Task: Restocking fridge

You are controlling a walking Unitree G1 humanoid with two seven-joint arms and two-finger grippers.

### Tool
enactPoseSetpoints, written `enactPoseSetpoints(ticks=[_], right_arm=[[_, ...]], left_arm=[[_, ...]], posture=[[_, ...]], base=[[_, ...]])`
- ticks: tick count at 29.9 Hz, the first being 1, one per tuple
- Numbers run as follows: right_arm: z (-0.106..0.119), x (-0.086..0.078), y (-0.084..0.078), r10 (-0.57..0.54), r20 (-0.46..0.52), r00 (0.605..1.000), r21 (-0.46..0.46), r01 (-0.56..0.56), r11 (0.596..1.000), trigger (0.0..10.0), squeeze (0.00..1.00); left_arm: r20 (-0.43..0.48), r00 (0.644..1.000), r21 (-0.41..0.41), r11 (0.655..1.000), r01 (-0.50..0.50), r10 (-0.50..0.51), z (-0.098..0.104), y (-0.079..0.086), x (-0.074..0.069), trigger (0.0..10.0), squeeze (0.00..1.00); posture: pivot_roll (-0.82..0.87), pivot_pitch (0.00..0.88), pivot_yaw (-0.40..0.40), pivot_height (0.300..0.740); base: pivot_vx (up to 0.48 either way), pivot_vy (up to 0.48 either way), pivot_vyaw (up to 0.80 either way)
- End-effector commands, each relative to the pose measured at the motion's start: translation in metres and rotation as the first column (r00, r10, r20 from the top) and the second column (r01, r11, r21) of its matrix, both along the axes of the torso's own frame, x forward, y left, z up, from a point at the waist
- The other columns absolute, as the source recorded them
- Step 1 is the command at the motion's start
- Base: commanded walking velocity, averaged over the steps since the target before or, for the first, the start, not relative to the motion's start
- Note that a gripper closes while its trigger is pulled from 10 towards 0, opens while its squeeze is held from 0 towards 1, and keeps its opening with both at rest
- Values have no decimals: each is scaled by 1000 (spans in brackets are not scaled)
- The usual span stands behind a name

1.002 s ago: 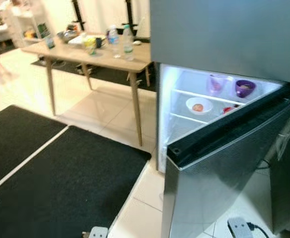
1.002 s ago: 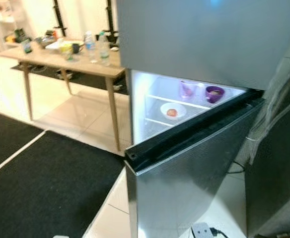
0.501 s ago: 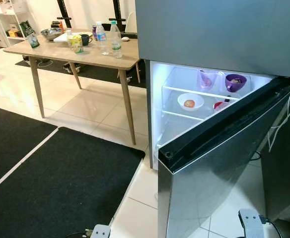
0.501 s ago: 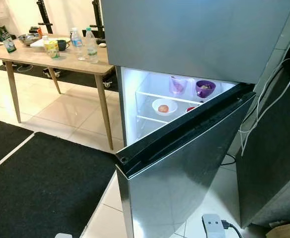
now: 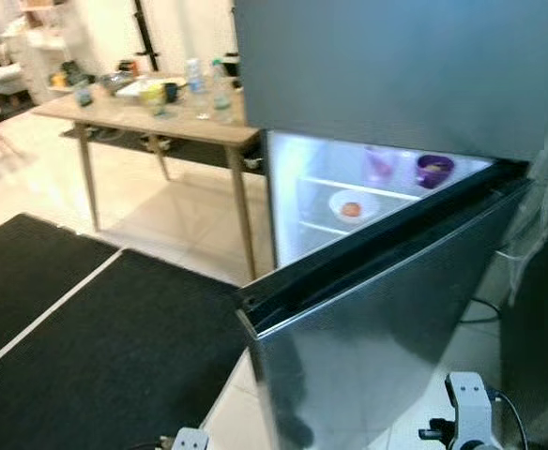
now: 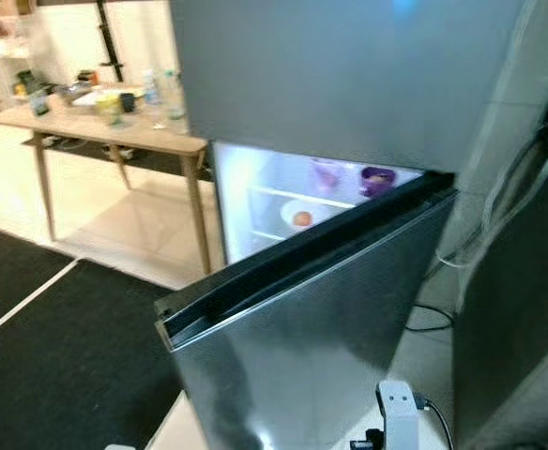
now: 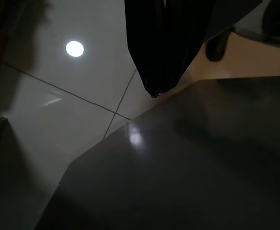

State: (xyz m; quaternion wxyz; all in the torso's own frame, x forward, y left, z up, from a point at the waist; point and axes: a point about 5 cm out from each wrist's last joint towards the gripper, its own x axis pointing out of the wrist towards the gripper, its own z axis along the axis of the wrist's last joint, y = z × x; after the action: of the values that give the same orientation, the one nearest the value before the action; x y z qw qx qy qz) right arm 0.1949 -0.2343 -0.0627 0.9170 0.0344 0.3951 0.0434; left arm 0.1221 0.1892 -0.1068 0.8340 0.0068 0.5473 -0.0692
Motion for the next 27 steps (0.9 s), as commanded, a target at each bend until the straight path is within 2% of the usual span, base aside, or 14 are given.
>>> enactPoseSetpoints(ticks=[1, 5, 9, 11, 12, 14, 18, 20, 21, 22, 23, 24, 26, 27], right_arm=[[2, 5, 10, 30, 35, 999, 56, -32, 998, 10000, 0], [14, 19, 29, 134, 142, 981, 255, -168, 952, 10000, 0], [20, 25, 35, 178, 198, 964, 326, -236, 915, 10000, 0], [34, 38, 42, 212, 285, 935, 394, -316, 863, 10000, 0], [34, 38, 42, 212, 285, 935, 394, -316, 863, 10000, 0], [52, 54, 53, 257, 391, 884, 434, -423, 796, 10000, 0], [64, 64, 61, 295, 457, 839, 436, -501, 748, 10000, 0], [64, 64, 61, 295, 457, 839, 436, -501, 748, 10000, 0], [72, 70, 67, 319, 493, 809, 424, -543, 725, 10000, 0], [72, 70, 67, 319, 493, 809, 424, -543, 725, 10000, 0], [83, 82, 77, 348, 535, 769, 400, -594, 698, 10000, 0], [83, 82, 77, 348, 535, 769, 400, -594, 698, 10000, 0], [105, 103, 94, 386, 598, 703, 343, -659, 670, 10000, 0], [105, 103, 94, 386, 598, 703, 343, -659, 670, 10000, 0]], left_arm=[[-11, 1000, 12, 1000, 11, -11, 0, 3, -2, 10000, 0], [-17, 1000, 33, 999, 9, -9, -1, 8, -5, 10000, 0], [-20, 1000, 39, 999, 9, -8, -1, 9, -6, 10000, 0], [-22, 1000, 43, 999, 10, -10, -1, 10, -6, 10000, 0], [-22, 1000, 43, 999, 10, -10, -1, 10, -6, 10000, 0], [-22, 1000, 46, 999, 13, -12, -1, 11, -6, 10000, 0], [-21, 1000, 46, 999, 14, -13, -1, 11, -6, 10000, 0], [-21, 1000, 46, 999, 14, -13, -1, 11, -6, 10000, 0], [-20, 1000, 46, 999, 14, -13, -1, 11, -6, 10000, 0], [-20, 1000, 46, 999, 14, -13, -1, 11, -6, 10000, 0], [-22, 1000, 46, 999, 14, -13, -1, 11, -7, 10000, 0], [-22, 1000, 46, 999, 14, -13, -1, 11, -7, 10000, 0], [-26, 1000, 48, 999, 8, -7, -1, 12, -9, 10000, 0], [-26, 1000, 48, 999, 8, -7, -1, 12, -9, 10000, 0]], posture=[[-61, 0, 21, 740], [-61, 0, 23, 740], [-61, 0, 23, 740], [-60, 0, 23, 740], [-60, 0, 23, 740], [-59, 0, 24, 740], [-57, 0, 24, 740], [-57, 0, 24, 740], [-54, 0, 24, 740], [-54, 0, 24, 740], [-45, 0, 23, 740], [-45, 0, 23, 740], [-33, 0, 19, 740], [-33, 0, 19, 740]], base=[[0, 0, 0], [0, 0, 0], [0, 0, 0], [0, 0, 0], [0, 0, 0], [0, 0, 0], [0, 0, 0], [0, 0, 0], [0, 0, 0], [0, 0, 0], [0, 0, 0], [0, 0, 0], [0, 0, 0], [0, 0, 0]])
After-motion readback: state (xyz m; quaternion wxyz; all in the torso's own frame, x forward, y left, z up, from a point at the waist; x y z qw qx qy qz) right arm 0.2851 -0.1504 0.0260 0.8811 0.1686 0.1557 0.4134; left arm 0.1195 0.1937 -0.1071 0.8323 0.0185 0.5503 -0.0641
